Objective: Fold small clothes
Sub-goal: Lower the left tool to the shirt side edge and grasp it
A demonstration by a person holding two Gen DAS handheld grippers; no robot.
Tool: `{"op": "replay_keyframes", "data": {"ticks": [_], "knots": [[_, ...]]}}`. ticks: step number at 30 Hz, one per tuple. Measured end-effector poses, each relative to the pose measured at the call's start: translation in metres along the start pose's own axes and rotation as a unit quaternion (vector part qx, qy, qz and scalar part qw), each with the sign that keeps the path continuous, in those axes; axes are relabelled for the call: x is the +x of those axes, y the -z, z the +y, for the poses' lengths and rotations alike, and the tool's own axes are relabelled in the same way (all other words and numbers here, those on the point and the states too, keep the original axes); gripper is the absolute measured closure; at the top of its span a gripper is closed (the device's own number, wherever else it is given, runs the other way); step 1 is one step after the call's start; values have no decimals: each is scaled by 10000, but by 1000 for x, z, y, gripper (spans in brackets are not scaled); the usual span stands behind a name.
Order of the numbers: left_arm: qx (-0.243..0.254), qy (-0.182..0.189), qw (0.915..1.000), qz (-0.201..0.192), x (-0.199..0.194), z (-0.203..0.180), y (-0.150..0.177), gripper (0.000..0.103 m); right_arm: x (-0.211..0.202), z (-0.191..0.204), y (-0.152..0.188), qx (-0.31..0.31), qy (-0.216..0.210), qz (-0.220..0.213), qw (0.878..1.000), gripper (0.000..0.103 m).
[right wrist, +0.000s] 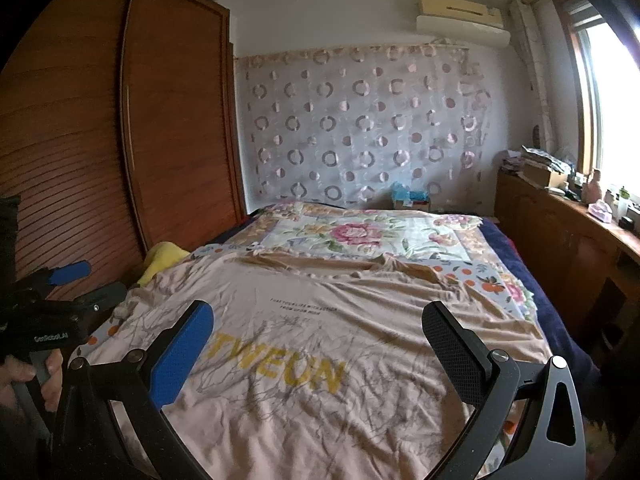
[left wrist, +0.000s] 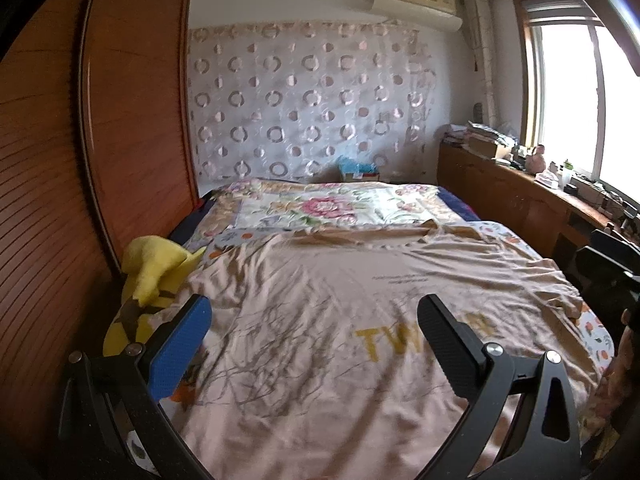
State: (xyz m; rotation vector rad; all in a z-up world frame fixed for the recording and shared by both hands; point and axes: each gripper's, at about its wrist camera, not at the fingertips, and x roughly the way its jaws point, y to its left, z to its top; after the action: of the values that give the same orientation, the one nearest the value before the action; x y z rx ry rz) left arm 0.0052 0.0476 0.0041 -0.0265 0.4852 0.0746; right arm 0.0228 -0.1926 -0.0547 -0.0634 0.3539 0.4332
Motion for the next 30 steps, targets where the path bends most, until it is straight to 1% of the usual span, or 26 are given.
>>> {"op": "replay_keyframes", "data": {"ticks": [3, 4, 6, 11, 14, 18, 20, 22, 26, 28, 30], "knots": [[62, 75, 9999, 118, 13, 10, 5, 0, 10, 3, 0, -95, -117, 102, 9998, 0], [79, 46, 9999, 123, 12, 9, 10, 0, 14, 3, 0, -137, -132, 133, 9997, 0], [130, -111, 9997, 192, 22, 19, 14, 0, 19, 2, -1, -173, -161, 177, 9996, 0], [141, -191, 9992, 333, 36, 41, 23, 0, 39, -1, -2, -263, -330, 376, 9984, 0], [136, -257, 9984, 478, 49, 60, 29, 0, 56, -3, -5, -436, -384, 525, 9969, 0], [-7, -292, 9973, 670, 64, 86, 33, 0, 78, 0, -13, -685, -487, 698, 9940, 0], [-32, -290, 9966, 769, 73, 96, 34, 0, 88, 1, -17, -739, -614, 792, 9922, 0], [-15, -384, 9956, 859, 83, 107, 35, 0, 98, 2, -19, -780, -793, 940, 9893, 0], [28, -337, 9936, 1078, 103, 126, 37, 0, 112, 6, -18, -922, -1101, 1272, 9814, 0], [7, -321, 9921, 1214, 111, 133, 37, 3, 116, 6, -19, -980, -1186, 1381, 9784, 0], [-19, -236, 9894, 1430, 121, 141, 40, 11, 118, 4, -21, -1016, -1269, 1461, 9758, 1]]}}
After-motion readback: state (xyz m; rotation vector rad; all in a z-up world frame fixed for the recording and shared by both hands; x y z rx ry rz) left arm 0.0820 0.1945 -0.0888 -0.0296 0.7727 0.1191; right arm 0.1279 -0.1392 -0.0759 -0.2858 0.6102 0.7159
